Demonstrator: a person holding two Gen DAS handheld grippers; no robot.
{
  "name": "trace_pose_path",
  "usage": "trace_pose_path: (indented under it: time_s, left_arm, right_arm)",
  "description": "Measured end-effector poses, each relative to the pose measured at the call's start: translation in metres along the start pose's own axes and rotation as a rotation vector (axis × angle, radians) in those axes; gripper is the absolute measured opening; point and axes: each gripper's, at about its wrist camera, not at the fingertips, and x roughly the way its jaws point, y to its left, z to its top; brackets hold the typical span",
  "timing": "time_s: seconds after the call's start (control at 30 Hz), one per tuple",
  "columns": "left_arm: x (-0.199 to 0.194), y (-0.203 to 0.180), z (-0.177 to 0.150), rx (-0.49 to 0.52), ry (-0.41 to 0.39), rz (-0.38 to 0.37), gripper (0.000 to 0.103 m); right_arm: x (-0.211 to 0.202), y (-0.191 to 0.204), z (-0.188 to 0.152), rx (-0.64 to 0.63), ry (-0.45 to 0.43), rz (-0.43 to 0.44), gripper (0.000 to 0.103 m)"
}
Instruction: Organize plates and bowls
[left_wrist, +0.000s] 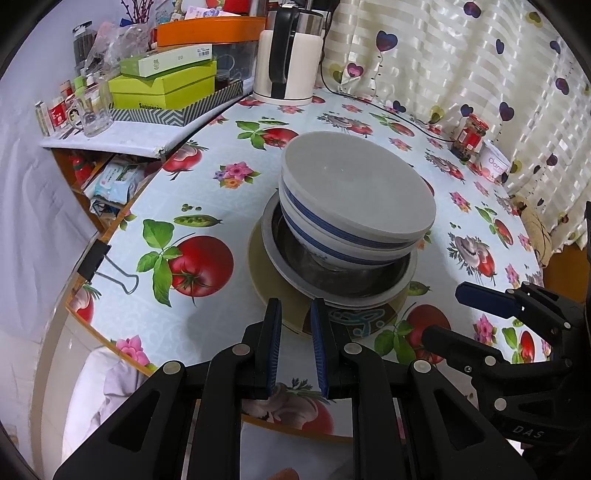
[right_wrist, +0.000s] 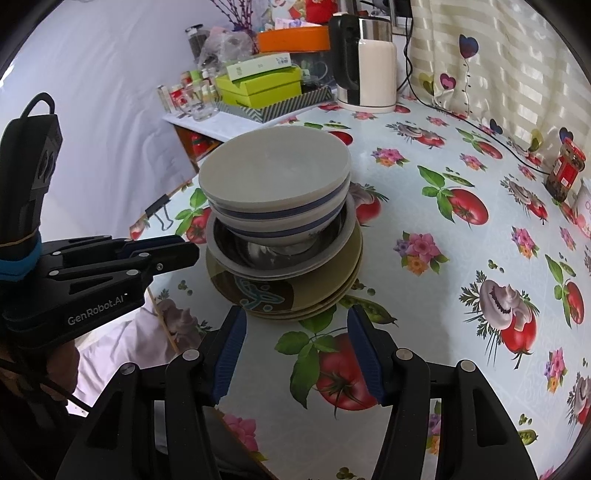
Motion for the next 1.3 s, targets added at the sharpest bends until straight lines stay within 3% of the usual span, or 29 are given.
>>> trace_pose_path:
  time_s: [1.3]
  left_arm:
    - [0.0038,0.0014,-0.0013,0.000,0.006,0.010,0.017]
  right_arm:
    - [0.0067,-0.0009,-0.0018,0.007,0.018,0.001,0.058]
